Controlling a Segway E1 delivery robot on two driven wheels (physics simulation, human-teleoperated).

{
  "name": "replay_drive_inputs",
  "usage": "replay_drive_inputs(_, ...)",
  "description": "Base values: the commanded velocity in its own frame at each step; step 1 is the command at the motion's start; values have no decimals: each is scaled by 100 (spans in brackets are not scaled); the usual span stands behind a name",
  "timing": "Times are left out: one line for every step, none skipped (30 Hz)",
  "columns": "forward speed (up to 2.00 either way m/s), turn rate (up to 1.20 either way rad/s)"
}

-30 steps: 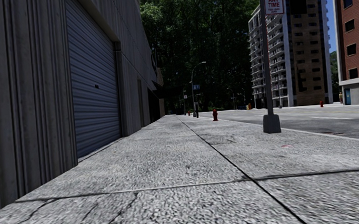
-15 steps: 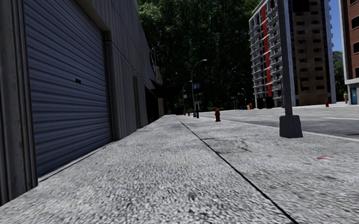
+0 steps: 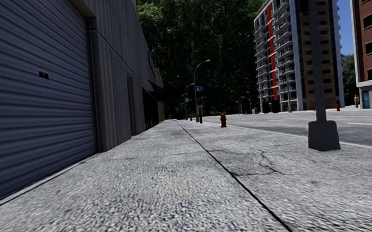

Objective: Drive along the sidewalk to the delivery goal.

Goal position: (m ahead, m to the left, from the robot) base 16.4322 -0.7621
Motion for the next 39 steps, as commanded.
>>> replay_drive_inputs(200, 0)
replay_drive_inputs(200, 0)
replay_drive_inputs(200, 0)
replay_drive_inputs(200, 0)
replay_drive_inputs(200, 0)
replay_drive_inputs(200, 0)
replay_drive_inputs(200, 0)
replay_drive_inputs(200, 0)
replay_drive_inputs(200, 0)
replay_drive_inputs(200, 0)
replay_drive_inputs(200, 0)
replay_drive_inputs(200, 0)
replay_drive_inputs(200, 0)
replay_drive_inputs(200, 0)
replay_drive_inputs(200, 0)
replay_drive_inputs(200, 0)
replay_drive_inputs(200, 0)
replay_drive_inputs(200, 0)
replay_drive_inputs(200, 0)
replay_drive_inputs(200, 0)
replay_drive_inputs(200, 0)
replay_drive_inputs(200, 0)
replay_drive_inputs(200, 0)
replay_drive_inputs(200, 0)
replay_drive_inputs(200, 0)
replay_drive_inputs(200, 0)
replay_drive_inputs(200, 0)
replay_drive_inputs(200, 0)
replay_drive_inputs(200, 0)
replay_drive_inputs(200, 0)
replay_drive_inputs(200, 0)
replay_drive_inputs(200, 0)
replay_drive_inputs(200, 0)
replay_drive_inputs(200, 0)
replay_drive_inputs(200, 0)
replay_drive_inputs(200, 0)
replay_drive_inputs(200, 0)
replay_drive_inputs(200, 0)
replay_drive_inputs(200, 0)
